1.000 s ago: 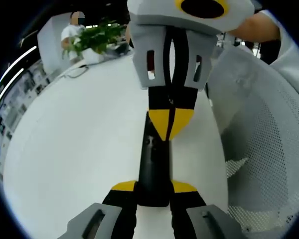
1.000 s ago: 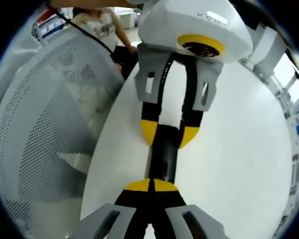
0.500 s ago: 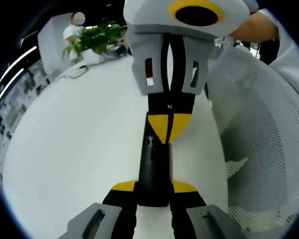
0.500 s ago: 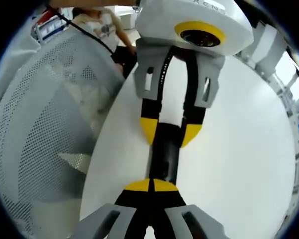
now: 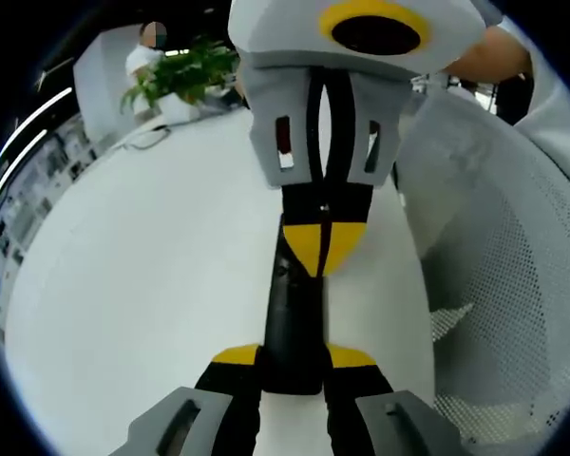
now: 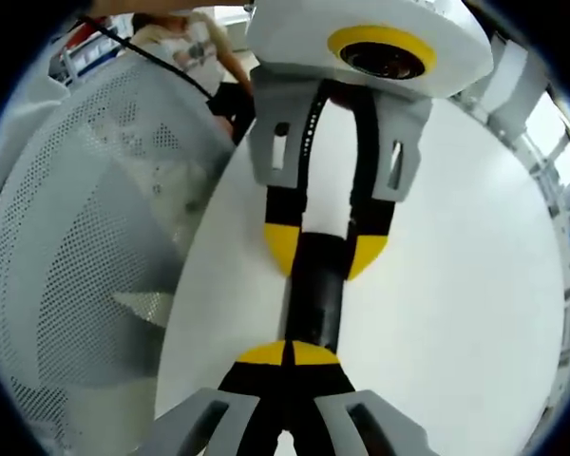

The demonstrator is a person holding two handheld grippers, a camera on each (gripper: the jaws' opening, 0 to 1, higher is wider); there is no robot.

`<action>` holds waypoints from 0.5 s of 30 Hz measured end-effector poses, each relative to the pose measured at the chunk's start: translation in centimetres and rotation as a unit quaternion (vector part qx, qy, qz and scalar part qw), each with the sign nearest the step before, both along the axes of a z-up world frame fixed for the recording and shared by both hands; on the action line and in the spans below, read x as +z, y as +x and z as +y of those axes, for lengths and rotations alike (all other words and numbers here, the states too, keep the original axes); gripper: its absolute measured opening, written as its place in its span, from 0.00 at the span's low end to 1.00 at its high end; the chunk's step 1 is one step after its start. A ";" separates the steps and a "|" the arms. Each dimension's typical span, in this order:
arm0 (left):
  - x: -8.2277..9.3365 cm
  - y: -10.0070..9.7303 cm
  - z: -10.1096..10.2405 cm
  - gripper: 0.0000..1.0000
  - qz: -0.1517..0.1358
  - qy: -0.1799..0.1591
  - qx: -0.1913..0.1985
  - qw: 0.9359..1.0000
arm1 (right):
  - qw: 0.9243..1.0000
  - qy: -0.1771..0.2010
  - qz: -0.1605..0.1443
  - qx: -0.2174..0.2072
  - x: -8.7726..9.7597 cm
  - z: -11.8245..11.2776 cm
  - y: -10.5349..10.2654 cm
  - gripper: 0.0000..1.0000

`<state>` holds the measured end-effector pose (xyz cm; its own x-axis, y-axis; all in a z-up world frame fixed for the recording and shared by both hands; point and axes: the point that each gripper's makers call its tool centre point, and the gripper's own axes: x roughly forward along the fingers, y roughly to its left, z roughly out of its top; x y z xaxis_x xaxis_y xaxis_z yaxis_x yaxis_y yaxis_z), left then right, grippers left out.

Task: Press the specified remote control buttons in sequence, fully releasing each button before pressing the next.

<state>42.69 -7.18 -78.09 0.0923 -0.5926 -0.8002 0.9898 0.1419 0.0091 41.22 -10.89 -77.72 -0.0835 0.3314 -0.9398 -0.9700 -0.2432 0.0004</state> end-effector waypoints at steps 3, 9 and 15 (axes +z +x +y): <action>0.0 0.0 0.0 0.24 -0.001 0.000 0.002 1.000 | 1.000 0.000 0.000 -0.002 0.0 0.0 0.2 0.00; 0.0 0.1 0.0 0.24 -0.002 0.001 0.001 1.000 | 1.000 0.002 -0.004 -0.004 -0.1 -0.1 0.3 0.00; 0.0 0.0 0.0 0.24 -0.002 0.002 -0.003 1.000 | 1.000 0.013 -0.001 -0.014 0.0 -0.2 0.4 0.00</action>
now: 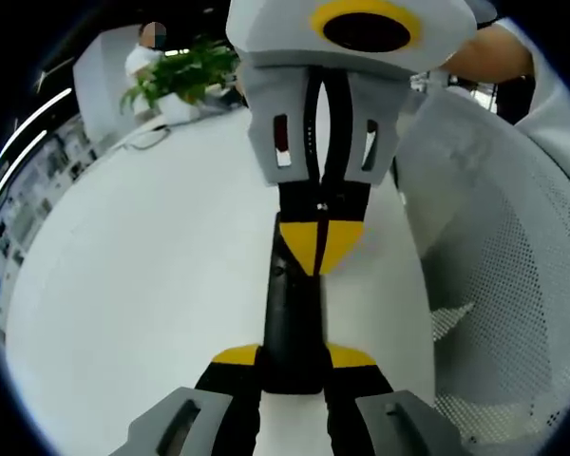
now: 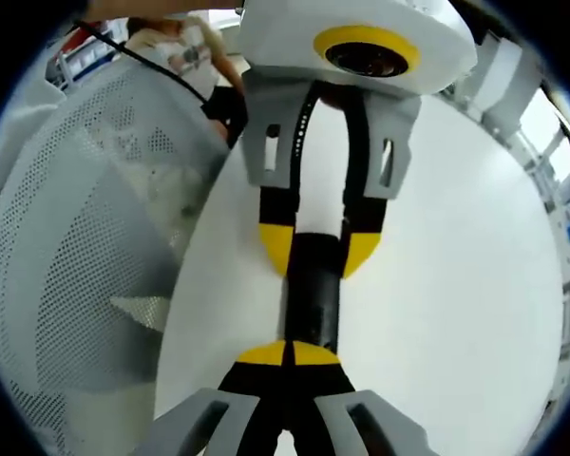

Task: Press the specified remote control buttons in sequence, fully releasing each button before pressing the next.

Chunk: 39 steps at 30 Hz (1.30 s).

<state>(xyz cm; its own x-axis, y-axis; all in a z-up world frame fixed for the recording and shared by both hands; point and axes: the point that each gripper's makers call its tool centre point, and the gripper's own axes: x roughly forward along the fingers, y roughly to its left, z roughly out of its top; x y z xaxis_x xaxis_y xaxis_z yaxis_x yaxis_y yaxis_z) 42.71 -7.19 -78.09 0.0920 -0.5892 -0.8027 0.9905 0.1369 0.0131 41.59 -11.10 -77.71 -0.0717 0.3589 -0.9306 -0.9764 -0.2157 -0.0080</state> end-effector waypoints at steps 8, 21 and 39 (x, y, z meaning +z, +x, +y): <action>0.0 0.0 -0.1 0.24 0.000 0.003 -0.003 1.000 | 1.000 -0.002 -0.009 0.007 0.1 0.0 -0.1 0.00; 0.0 0.0 0.0 0.24 -0.002 0.002 -0.014 1.000 | 0.999 0.022 -0.032 0.014 2.4 0.6 0.0 0.00; 0.1 -0.1 0.0 0.24 -0.001 0.004 -0.011 1.000 | 0.999 0.011 -0.045 0.014 2.8 0.1 0.7 0.00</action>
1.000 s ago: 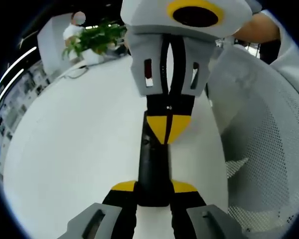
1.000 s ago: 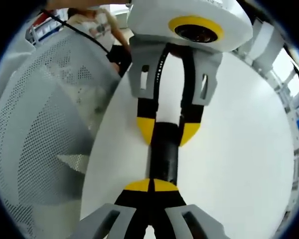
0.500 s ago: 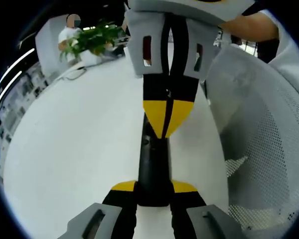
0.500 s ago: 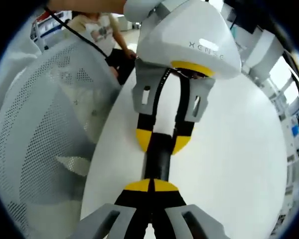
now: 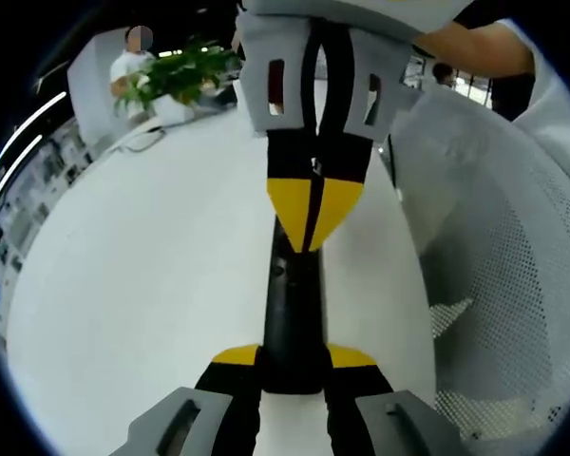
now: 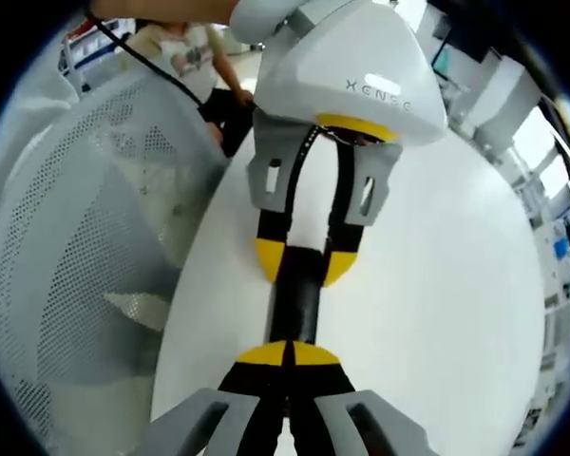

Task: Press the specified remote control buttons in sequence, fully releasing each button before pressing the next.

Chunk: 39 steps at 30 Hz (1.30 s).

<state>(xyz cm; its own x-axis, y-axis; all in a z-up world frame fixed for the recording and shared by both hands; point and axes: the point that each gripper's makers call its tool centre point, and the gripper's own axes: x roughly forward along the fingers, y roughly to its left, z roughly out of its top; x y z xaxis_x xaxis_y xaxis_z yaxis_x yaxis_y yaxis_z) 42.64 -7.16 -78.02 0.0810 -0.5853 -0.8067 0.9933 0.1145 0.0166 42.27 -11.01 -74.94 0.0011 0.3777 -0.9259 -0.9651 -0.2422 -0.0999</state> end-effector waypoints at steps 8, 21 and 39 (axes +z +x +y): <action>0.0 0.1 0.0 0.24 -0.001 -0.001 0.001 1.000 | 1.000 -0.001 -0.002 0.006 0.0 0.4 0.3 0.00; 0.0 0.1 0.0 0.24 -0.001 -0.006 0.003 1.000 | 1.000 -0.005 0.009 0.015 -1.5 1.0 0.0 0.00; 0.0 0.0 -0.1 0.24 0.002 -0.011 0.004 1.000 | 1.000 -0.006 0.022 0.015 -2.5 1.4 0.0 0.00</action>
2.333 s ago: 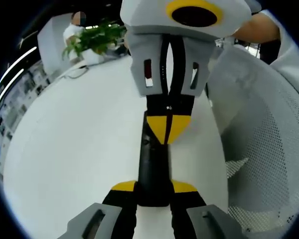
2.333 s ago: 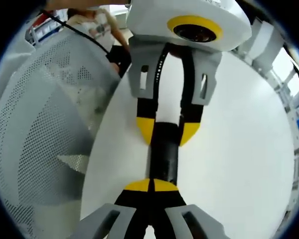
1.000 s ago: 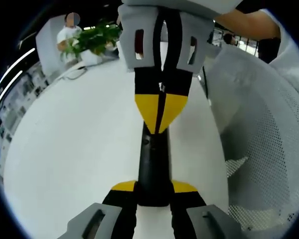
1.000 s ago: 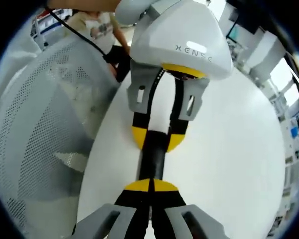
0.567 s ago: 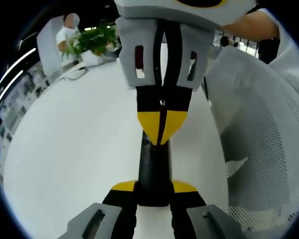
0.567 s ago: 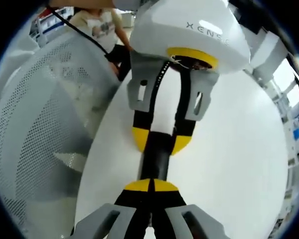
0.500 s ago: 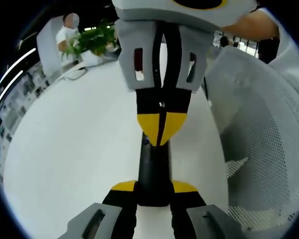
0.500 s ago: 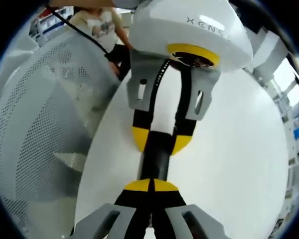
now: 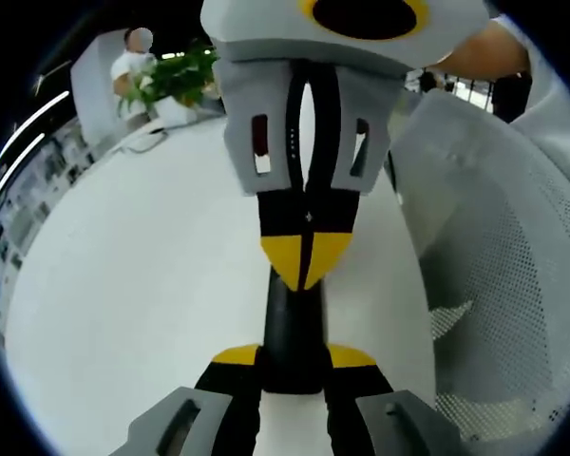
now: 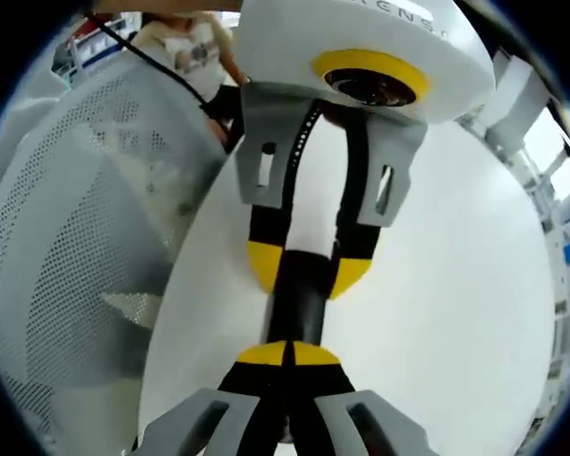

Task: Press the specified remote control buttons in sequence, fully releasing each button before pressing the next.

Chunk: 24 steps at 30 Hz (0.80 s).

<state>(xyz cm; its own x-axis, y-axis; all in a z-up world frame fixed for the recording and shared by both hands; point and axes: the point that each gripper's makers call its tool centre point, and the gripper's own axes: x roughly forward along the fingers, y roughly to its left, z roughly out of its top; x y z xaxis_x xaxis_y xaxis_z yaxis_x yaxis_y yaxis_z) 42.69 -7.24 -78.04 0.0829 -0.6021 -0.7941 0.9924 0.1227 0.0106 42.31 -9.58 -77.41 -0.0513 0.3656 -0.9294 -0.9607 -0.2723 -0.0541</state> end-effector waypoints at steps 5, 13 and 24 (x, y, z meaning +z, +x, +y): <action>0.0 0.0 0.0 0.24 0.000 -0.001 0.001 1.000 | 1.000 0.001 0.005 -0.002 -0.1 0.0 0.0 0.00; -0.1 0.1 0.0 0.24 0.001 -0.006 0.003 1.000 | 1.000 -0.006 0.001 0.007 -0.2 0.1 -0.1 0.00; 0.0 0.1 0.0 0.24 0.001 -0.009 0.005 1.000 | 1.000 -0.011 0.007 -0.002 -0.2 0.0 0.1 0.00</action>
